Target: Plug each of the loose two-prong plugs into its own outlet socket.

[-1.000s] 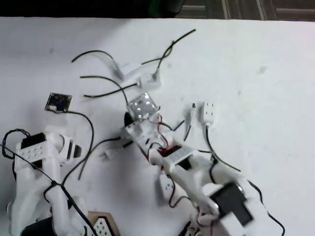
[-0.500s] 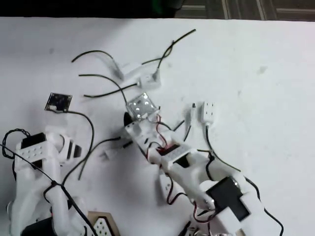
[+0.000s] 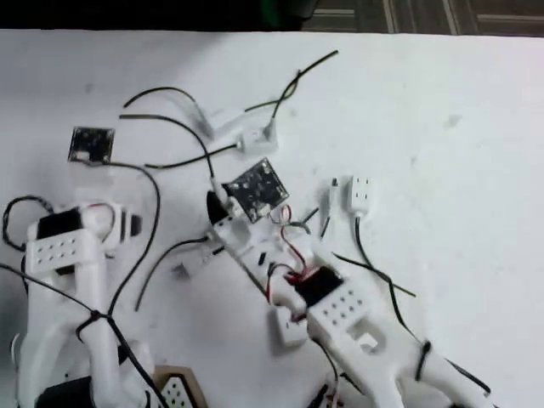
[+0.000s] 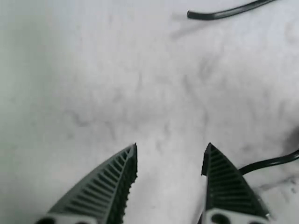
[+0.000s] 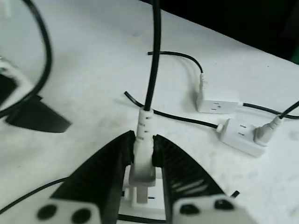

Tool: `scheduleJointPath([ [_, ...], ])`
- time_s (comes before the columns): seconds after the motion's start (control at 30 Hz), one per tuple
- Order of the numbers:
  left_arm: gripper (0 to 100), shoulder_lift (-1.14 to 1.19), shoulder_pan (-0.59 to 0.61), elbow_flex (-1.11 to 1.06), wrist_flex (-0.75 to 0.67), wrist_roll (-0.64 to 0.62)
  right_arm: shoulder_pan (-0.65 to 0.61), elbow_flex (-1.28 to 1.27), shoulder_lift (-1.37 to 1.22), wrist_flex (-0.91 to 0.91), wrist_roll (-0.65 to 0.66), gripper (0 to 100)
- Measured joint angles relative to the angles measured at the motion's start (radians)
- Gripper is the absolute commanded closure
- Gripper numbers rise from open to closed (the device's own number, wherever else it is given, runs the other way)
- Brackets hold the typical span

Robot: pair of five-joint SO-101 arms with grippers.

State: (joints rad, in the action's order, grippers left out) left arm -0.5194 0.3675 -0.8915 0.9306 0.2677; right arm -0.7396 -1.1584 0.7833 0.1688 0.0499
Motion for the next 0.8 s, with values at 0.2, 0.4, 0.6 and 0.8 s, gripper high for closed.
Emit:
scheduleJointPath([
  [0.2,77,0.000,-0.135,0.084,0.000,-0.127,-0.044,0.000,0.209,0.216,-0.006,98.1],
  [0.4,77,0.000,-0.238,0.153,0.000,-0.230,-0.081,0.000,0.308,0.328,-0.006,98.1],
  [0.6,77,0.000,-0.338,0.180,0.000,-0.295,-0.115,-0.035,0.324,0.331,-0.006,98.1],
  [0.8,77,-0.043,-0.422,0.180,0.048,-0.298,-0.121,-0.038,0.325,0.330,-0.035,98.1],
])
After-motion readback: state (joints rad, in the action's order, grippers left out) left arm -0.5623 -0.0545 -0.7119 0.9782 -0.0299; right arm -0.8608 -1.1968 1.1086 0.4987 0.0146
